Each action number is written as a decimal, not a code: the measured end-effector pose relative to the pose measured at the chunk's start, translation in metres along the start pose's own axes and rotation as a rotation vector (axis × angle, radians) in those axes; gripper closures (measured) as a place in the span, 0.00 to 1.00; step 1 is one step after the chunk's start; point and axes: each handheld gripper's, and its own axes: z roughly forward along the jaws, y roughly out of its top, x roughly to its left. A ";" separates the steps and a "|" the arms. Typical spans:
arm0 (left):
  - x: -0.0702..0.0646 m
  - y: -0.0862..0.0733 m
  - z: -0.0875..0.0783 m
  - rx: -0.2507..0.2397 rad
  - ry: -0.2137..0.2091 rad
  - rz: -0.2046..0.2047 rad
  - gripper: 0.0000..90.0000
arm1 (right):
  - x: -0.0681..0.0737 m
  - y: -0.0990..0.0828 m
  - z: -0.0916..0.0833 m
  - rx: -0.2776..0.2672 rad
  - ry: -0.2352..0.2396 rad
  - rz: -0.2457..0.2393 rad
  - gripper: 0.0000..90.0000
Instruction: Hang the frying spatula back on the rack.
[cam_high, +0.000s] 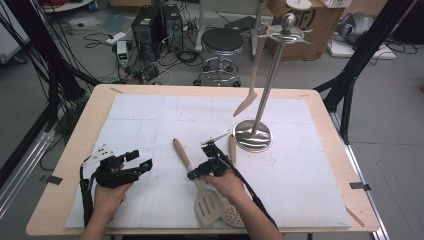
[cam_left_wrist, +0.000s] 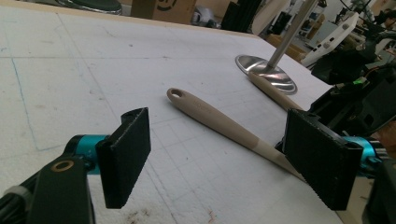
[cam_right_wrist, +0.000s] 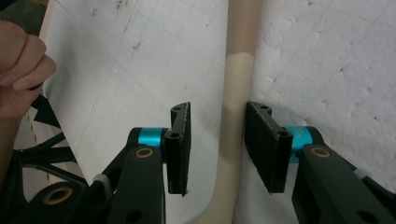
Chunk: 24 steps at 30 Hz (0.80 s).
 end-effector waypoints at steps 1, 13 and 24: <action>0.000 0.000 0.000 0.000 0.000 -0.001 0.27 | -0.001 0.000 0.000 -0.001 0.003 0.000 0.68; 0.000 0.000 0.000 0.003 0.002 0.001 0.27 | -0.005 0.000 0.001 -0.007 0.028 0.041 0.72; -0.002 -0.001 0.002 0.010 -0.001 0.004 0.27 | -0.002 -0.004 0.003 -0.035 -0.021 0.009 0.78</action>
